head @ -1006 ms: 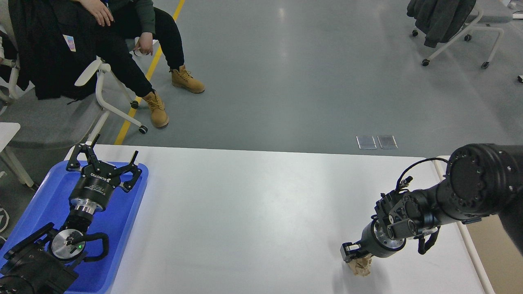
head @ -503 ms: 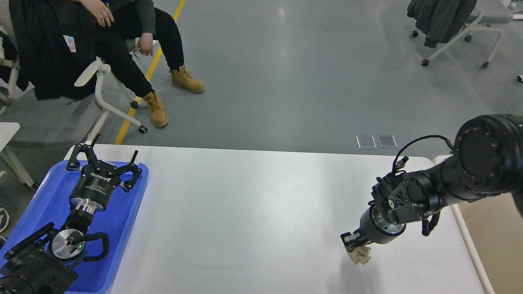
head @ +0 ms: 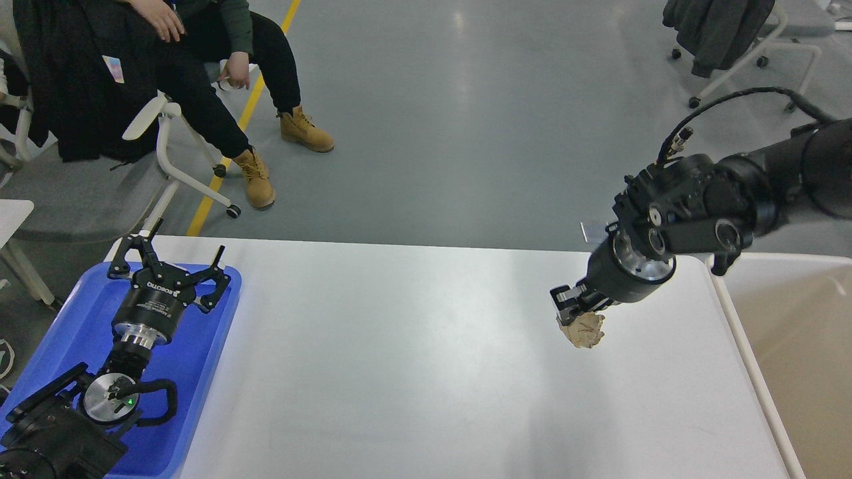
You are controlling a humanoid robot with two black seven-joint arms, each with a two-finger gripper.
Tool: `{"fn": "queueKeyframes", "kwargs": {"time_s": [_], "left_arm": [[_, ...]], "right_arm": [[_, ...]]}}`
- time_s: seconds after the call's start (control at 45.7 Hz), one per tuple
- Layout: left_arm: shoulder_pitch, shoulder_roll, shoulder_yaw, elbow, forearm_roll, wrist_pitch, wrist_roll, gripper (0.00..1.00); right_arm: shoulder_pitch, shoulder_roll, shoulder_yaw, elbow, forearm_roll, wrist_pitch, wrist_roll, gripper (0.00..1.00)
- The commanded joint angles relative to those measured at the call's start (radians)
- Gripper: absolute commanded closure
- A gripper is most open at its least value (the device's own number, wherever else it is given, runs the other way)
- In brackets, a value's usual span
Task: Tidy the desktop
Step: 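Carry the held object up and over toward the beige bin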
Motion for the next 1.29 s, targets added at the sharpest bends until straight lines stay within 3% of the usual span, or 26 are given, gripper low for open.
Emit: {"fn": "queueKeyframes", "kwargs": {"time_s": [0.0, 0.481, 1.268], "left_arm": [[0.000, 0.000, 0.000, 0.000, 0.000, 0.000, -0.001, 0.01], [0.000, 0.000, 0.000, -0.001, 0.000, 0.000, 0.000, 0.01], [0.000, 0.000, 0.000, 0.000, 0.000, 0.000, 0.000, 0.01]], "right_arm": [[0.178, -0.026, 0.008, 0.013, 0.001, 0.115, 0.000, 1.00], [0.368, -0.116, 0.015, -0.031, 0.010, 0.336, 0.000, 1.00], [0.380, -0.107, 0.023, -0.065, 0.042, 0.356, -0.001, 1.00]]}}
